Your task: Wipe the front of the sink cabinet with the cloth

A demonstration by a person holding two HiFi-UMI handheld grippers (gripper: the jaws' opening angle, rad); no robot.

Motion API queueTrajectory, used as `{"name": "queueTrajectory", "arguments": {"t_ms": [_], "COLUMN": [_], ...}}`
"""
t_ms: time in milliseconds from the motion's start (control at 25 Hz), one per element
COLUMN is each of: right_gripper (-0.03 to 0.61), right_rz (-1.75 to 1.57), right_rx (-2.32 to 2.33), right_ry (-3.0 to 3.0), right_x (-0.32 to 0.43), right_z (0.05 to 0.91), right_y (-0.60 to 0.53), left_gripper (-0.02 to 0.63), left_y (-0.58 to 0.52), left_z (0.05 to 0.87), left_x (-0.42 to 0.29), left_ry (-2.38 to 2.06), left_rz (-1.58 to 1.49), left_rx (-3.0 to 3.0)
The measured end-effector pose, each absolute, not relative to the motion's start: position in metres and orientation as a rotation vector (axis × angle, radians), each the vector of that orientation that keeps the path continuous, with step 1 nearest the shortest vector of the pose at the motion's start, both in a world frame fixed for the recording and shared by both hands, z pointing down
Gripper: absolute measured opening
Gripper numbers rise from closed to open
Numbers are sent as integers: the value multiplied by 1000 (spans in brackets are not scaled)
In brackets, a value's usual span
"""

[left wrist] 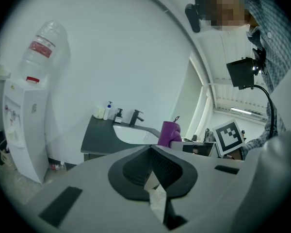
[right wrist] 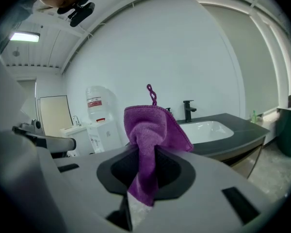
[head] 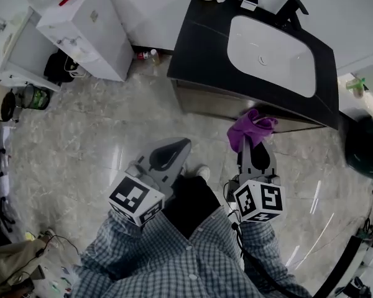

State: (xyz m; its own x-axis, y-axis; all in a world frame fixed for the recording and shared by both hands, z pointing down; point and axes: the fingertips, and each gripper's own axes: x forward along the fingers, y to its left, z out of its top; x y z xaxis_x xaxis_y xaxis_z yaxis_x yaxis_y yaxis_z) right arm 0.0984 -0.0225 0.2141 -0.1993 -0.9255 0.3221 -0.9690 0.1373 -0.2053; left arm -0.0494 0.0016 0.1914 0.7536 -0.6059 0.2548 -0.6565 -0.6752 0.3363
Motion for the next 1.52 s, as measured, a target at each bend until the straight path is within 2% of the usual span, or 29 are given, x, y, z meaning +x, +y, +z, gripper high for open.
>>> {"name": "queueTrajectory", "arguments": {"t_ms": [1080, 1520], "right_gripper": [72, 74], "right_rz": [423, 436], "right_rx": [1851, 1885], "right_ry": [-2410, -2435], "right_x": [162, 137], "right_z": [185, 166], "right_y": [175, 186], "left_gripper": [11, 11], "left_y": [179, 183], "left_z": [159, 138], "left_x": [37, 31], "left_ry": [-1008, -913], "left_rz": [154, 185], "left_rx": [2605, 2674]}}
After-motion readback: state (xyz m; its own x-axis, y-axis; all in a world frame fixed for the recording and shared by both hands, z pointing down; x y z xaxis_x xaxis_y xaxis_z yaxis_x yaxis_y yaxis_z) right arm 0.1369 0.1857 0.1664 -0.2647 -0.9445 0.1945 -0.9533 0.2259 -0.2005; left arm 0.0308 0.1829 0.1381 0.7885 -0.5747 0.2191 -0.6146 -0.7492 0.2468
